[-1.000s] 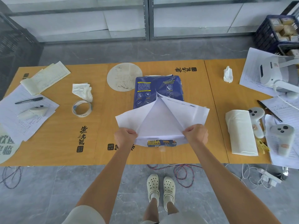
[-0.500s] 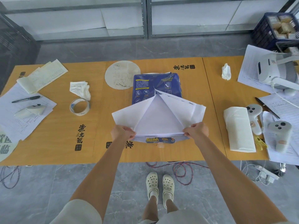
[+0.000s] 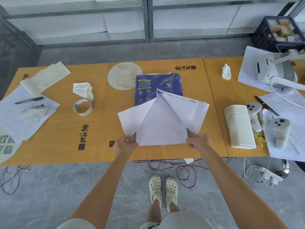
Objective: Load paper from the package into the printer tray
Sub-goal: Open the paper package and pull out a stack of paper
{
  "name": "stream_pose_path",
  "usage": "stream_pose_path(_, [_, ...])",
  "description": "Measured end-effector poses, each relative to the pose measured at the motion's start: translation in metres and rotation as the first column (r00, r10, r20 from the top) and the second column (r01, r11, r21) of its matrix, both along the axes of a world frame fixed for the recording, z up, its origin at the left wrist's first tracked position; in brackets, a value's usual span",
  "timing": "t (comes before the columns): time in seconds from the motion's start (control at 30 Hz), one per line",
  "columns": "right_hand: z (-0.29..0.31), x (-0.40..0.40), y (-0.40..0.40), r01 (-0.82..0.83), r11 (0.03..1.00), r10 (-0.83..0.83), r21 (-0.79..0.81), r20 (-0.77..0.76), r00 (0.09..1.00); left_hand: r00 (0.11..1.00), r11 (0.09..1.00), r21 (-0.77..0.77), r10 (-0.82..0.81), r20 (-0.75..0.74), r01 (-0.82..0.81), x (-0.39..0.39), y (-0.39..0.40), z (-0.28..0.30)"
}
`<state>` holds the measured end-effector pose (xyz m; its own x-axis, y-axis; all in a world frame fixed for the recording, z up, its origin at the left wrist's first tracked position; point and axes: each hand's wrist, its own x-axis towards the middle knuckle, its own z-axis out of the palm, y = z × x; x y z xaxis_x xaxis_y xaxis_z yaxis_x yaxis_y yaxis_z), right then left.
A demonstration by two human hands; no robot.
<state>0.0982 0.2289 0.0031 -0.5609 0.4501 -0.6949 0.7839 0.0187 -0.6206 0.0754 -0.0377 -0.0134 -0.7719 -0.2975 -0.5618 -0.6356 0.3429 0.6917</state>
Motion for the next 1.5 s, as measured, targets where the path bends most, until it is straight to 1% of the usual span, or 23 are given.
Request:
stream_pose_path(0.07, [-0.001, 0.009, 0.0, -0.014, 0.999, 0.014, -0.05, -0.007, 1.0, 1.0, 0.998, 0.049, -0.029, 0.004, 0.029, 0.009, -0.004, -0.003])
stream_pose_path(0.23, [-0.009, 0.027, 0.003, -0.044, 0.988, 0.046, -0.148, 0.014, 0.999, 0.986, 0.978, 0.142, -0.161, 0.046, 0.153, 0.023, -0.014, -0.009])
stream_pose_path(0.4, [-0.018, 0.048, 0.006, -0.073, 0.974, 0.09, -0.213, 0.07, 0.994, 0.973, 0.947, 0.266, -0.211, 0.091, 0.18, 0.038, -0.019, -0.012])
stream_pose_path(0.47, [-0.021, 0.053, 0.006, -0.071, 0.966, 0.091, -0.249, 0.069, 0.993, 0.972, 0.938, 0.306, -0.204, 0.119, 0.159, 0.043, -0.02, -0.014])
stream_pose_path(0.57, [-0.021, 0.052, 0.002, -0.038, 0.957, 0.049, -0.287, 0.032, 0.998, 0.98, 0.937, 0.335, -0.147, 0.135, 0.095, 0.039, -0.016, -0.018])
stream_pose_path(0.63, [-0.023, 0.046, 0.0, 0.009, 0.963, -0.015, -0.271, -0.02, 1.0, 0.988, 0.927, 0.373, -0.091, 0.126, 0.038, 0.033, -0.012, -0.019])
stream_pose_path(0.7, [-0.021, 0.041, -0.004, 0.024, 0.971, -0.045, -0.236, -0.081, 0.996, 0.993, 0.912, 0.411, -0.052, 0.107, 0.003, 0.028, -0.006, -0.014])
stream_pose_path(0.8, [-0.02, 0.035, -0.013, 0.0, 0.985, -0.031, -0.175, -0.174, 0.984, 0.996, 0.912, 0.41, -0.016, 0.082, -0.019, 0.023, 0.0, -0.012])
stream_pose_path(0.9, [-0.022, 0.029, -0.022, -0.044, 0.993, 0.019, -0.107, -0.226, 0.974, 1.0, 0.934, 0.358, 0.012, 0.006, -0.013, 0.024, 0.008, -0.017])
stream_pose_path(0.97, [-0.025, 0.025, -0.023, -0.064, 0.996, 0.049, -0.062, -0.217, 0.975, 0.998, 0.942, 0.336, 0.037, -0.046, -0.019, 0.027, 0.014, -0.019])
stream_pose_path(1.03, [-0.027, 0.023, -0.022, -0.074, 0.996, 0.062, -0.052, -0.204, 0.977, 0.995, 0.939, 0.342, 0.052, -0.084, -0.02, 0.028, 0.017, -0.021])
stream_pose_path(1.13, [-0.026, 0.024, -0.02, -0.105, 0.994, 0.098, -0.032, -0.175, 0.98, 0.997, 0.932, 0.361, 0.01, -0.08, 0.02, 0.027, 0.012, -0.023])
stream_pose_path(1.23, [-0.021, 0.03, -0.017, -0.167, 0.984, 0.158, -0.056, -0.147, 0.977, 0.993, 0.903, 0.413, -0.112, -0.046, 0.121, 0.028, 0.004, -0.018])
stream_pose_path(1.3, [-0.017, 0.038, -0.015, -0.213, 0.967, 0.198, -0.142, -0.116, 0.973, 0.98, 0.883, 0.432, -0.199, -0.011, 0.184, 0.033, -0.001, -0.012])
stream_pose_path(1.37, [-0.016, 0.047, -0.014, -0.228, 0.945, 0.214, -0.233, -0.084, 0.973, 0.969, 0.869, 0.451, -0.245, 0.033, 0.204, 0.04, -0.007, -0.012])
stream_pose_path(1.4, [-0.009, 0.066, -0.011, -0.243, 0.935, 0.226, -0.259, -0.095, 0.97, 0.966, 0.864, 0.457, -0.255, 0.038, 0.21, 0.06, -0.006, -0.004])
stream_pose_path(1.5, [-0.005, 0.097, -0.005, -0.256, 0.93, 0.234, -0.263, -0.112, 0.966, 0.964, 0.887, 0.407, -0.26, 0.046, 0.22, 0.094, -0.003, 0.005])
